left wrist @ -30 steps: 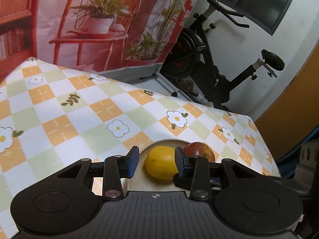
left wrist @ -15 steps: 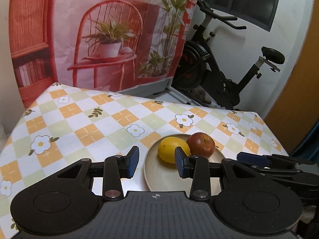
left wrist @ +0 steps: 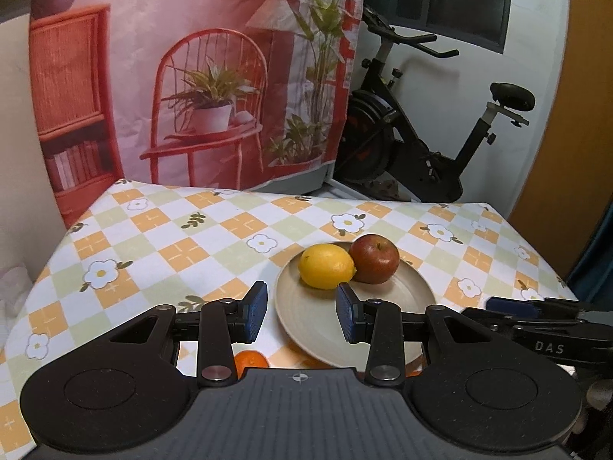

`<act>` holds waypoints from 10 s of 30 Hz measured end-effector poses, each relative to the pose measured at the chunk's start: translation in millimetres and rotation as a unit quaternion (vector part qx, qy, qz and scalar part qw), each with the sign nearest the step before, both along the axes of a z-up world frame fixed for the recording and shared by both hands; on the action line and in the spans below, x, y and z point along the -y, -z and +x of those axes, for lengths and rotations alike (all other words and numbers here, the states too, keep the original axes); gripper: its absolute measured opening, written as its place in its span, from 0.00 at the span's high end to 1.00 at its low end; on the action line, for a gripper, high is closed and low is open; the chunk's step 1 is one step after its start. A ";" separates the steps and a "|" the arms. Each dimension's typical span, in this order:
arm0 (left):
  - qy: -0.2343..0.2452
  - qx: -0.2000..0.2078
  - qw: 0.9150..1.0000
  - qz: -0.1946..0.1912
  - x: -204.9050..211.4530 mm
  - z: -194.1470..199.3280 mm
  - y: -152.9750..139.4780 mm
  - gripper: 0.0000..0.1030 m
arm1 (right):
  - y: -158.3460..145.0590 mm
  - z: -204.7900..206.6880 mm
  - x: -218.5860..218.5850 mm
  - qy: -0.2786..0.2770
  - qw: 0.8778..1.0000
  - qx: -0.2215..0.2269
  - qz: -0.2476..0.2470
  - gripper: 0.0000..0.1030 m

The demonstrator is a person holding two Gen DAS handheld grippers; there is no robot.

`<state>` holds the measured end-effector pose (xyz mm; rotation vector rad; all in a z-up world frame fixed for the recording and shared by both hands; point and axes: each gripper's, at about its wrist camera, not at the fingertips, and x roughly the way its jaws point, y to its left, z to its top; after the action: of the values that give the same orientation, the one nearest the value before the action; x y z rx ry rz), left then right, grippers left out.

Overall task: Organize fruits
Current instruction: 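Move the right gripper down to a small brown round fruit in the pile, then close the right gripper on the small brown fruit, then lift the small brown fruit with the right gripper while the left gripper grasps an orange tangerine, then carry the brown fruit with the right gripper to the plate while the left carries the tangerine there, then open both grippers to release the fruits on the plate and pull back, then move the right gripper to the large green fruit and close on it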

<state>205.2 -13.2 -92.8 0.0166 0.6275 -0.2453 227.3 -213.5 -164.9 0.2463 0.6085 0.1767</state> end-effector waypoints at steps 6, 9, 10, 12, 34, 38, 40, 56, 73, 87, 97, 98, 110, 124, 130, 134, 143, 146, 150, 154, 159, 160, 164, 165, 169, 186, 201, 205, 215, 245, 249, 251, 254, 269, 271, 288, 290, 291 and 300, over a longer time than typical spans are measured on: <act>-0.034 0.011 0.999 0.000 -17.8 -11.3 -0.3 0.60 | 8.7 -12.3 12.0 0.000 1.000 0.002 -0.020 0.53; -0.051 0.012 0.999 0.001 -26.4 -13.7 1.6 0.61 | 11.8 -14.5 15.0 -0.002 1.000 0.007 -0.030 0.53; -0.056 0.012 0.998 0.000 -29.3 -13.8 2.4 0.61 | 12.6 -15.4 16.0 -0.004 0.999 0.009 -0.032 0.53; -0.066 0.011 0.998 0.000 -34.6 -14.3 2.6 0.61 | 13.8 -17.9 17.9 -0.008 0.999 0.015 -0.035 0.53; -0.110 0.017 0.994 -0.012 -56.9 -14.8 -1.0 0.61 | 8.4 -20.2 14.2 -0.035 0.996 0.044 -0.074 0.65; -0.110 0.016 0.994 -0.011 -56.8 -15.1 -0.8 0.61 | 9.4 -19.5 13.7 -0.044 0.996 0.037 -0.069 0.71; -0.109 0.016 0.994 -0.010 -57.2 -15.1 0.4 0.61 | 10.4 -18.1 13.2 -0.048 0.996 0.033 -0.064 0.74; -0.111 0.013 0.994 -0.004 -57.1 -11.3 5.0 0.61 | 33.1 27.5 13.7 -0.109 0.991 -0.073 -0.024 0.78; -0.111 -0.008 0.994 -0.011 -60.1 -0.3 14.2 0.61 | 47.6 49.3 3.8 -0.132 0.980 -0.145 0.001 0.77; -0.105 -0.019 0.994 -0.016 -57.6 2.3 18.3 0.61 | 46.8 55.3 -2.1 -0.124 0.980 -0.157 -0.003 0.76; -0.095 -0.020 0.995 -0.026 -58.7 2.8 19.3 0.61 | 41.3 50.6 -4.5 -0.119 0.981 -0.149 -0.022 0.77; -0.093 -0.023 0.995 -0.027 -59.0 3.6 20.2 0.61 | 40.1 48.9 -3.9 -0.118 0.982 -0.146 -0.025 0.77; -0.040 -0.104 0.993 -0.040 -51.5 38.3 50.9 0.61 | 24.2 41.3 3.9 -0.094 0.987 -0.110 -0.064 0.77; -0.003 -0.141 0.990 -0.004 -32.5 53.7 78.1 0.61 | 13.2 46.7 -1.8 -0.098 0.989 -0.082 -0.077 0.77; 0.001 -0.150 0.989 0.006 -30.5 55.4 85.7 0.62 | 10.7 49.6 -5.2 -0.104 0.988 -0.077 -0.081 0.77; 0.005 -0.148 0.989 0.011 -29.6 54.7 85.0 0.63 | 10.2 50.8 -6.4 -0.106 0.988 -0.073 -0.083 0.77; 0.001 -0.116 0.993 -0.006 -30.8 56.7 61.8 0.64 | 6.3 58.9 -9.3 -0.116 0.986 -0.057 -0.102 0.77; 0.014 -0.104 0.994 -0.008 -22.2 63.7 52.4 0.64 | 5.2 66.5 -12.3 -0.121 0.985 -0.049 -0.114 0.77; 0.044 -0.091 0.995 0.005 -0.5 73.6 46.8 0.64 | 3.5 77.7 -18.1 -0.132 0.982 -0.034 -0.130 0.77; 0.065 -0.094 0.993 0.017 19.3 89.0 52.9 0.64 | 5.1 92.5 -23.0 -0.138 0.980 -0.027 -0.141 0.77; 0.078 -0.106 0.991 0.033 32.6 103.9 67.5 0.64 | 17.4 111.6 -25.0 -0.142 0.978 -0.037 -0.147 0.77; 0.081 -0.107 0.990 0.036 34.5 106.2 69.8 0.64 | 20.5 114.8 -25.0 -0.143 0.978 -0.041 -0.149 0.77; 0.085 -0.108 0.989 0.050 38.1 115.2 77.3 0.64 | 32.1 125.6 -24.3 -0.140 0.976 -0.054 -0.156 0.77; 0.085 -0.109 0.989 0.053 38.8 117.9 78.9 0.64 | 34.1 127.8 -23.5 -0.138 0.976 -0.056 -0.156 0.77; 0.084 -0.110 0.989 0.060 39.8 124.5 83.2 0.64 | 39.4 133.6 -22.5 -0.139 0.976 -0.056 -0.158 0.77; 0.094 -0.094 0.988 0.077 44.8 129.0 88.6 0.63 | 48.8 139.1 -19.5 -0.134 0.975 -0.043 -0.173 0.76; 0.092 -0.092 0.988 0.079 40.8 118.8 79.4 0.55 | 34.7 126.7 -23.6 -0.122 0.977 -0.034 -0.172 0.68; 0.087 -0.082 0.990 0.071 37.6 110.5 69.8 0.55 | 25.0 115.9 -21.2 -0.111 0.982 -0.025 -0.152 0.66; 0.052 -0.062 0.996 0.046 24.1 78.0 42.5 0.55 | 8.9 77.6 -15.2 -0.070 0.994 -0.008 -0.081 0.63; 0.005 -0.042 0.999 0.013 5.8 -26.6 24.3 0.55 | 13.9 -27.6 -50.8 -0.087 0.994 0.000 -0.067 0.63; 0.013 -0.038 0.999 0.017 6.8 -34.9 24.4 0.55 | 12.7 -33.5 -53.0 -0.090 0.994 0.000 -0.067 0.63; 0.014 -0.036 0.999 0.016 5.6 -37.4 23.9 0.55 | 11.0 -35.8 -53.2 -0.090 0.994 0.002 -0.066 0.63; 0.011 -0.036 0.999 0.012 1.6 -38.8 22.8 0.55 | 9.6 -38.6 -54.3 -0.092 0.994 0.004 -0.066 0.63; -0.018 -0.044 0.999 -0.003 -23.5 -35.2 24.2 0.55 | 11.8 -39.5 -62.3 -0.109 0.991 0.001 -0.072 0.62; -0.016 -0.045 0.999 -0.001 -20.9 -34.9 25.2 0.55 | 12.7 -39.2 -60.4 -0.106 0.992 0.000 -0.071 0.62; -0.010 -0.050 0.999 0.003 -20.5 -37.5 33.4 0.55 | 27.8 -42.3 -56.0 -0.126 0.990 -0.030 -0.059 0.63; -0.011 -0.051 0.999 0.004 -21.4 -38.1 34.5 0.55 | 29.9 -39.4 -58.8 -0.131 0.989 -0.037 -0.057 0.63; -0.011 -0.051 0.999 0.005 -21.0 -37.8 34.6 0.55 | 30.8 -37.5 -60.2 -0.133 0.989 -0.041 -0.055 0.63; -0.015 -0.052 0.999 0.005 -23.4 -37.8 36.1 0.55 | 43.2 -22.4 -57.2 -0.120 0.989 -0.083 -0.003 0.57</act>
<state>167.4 10.2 -128.9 0.0030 0.7318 -0.2145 204.9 -156.3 -208.1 0.1824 0.8050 0.3895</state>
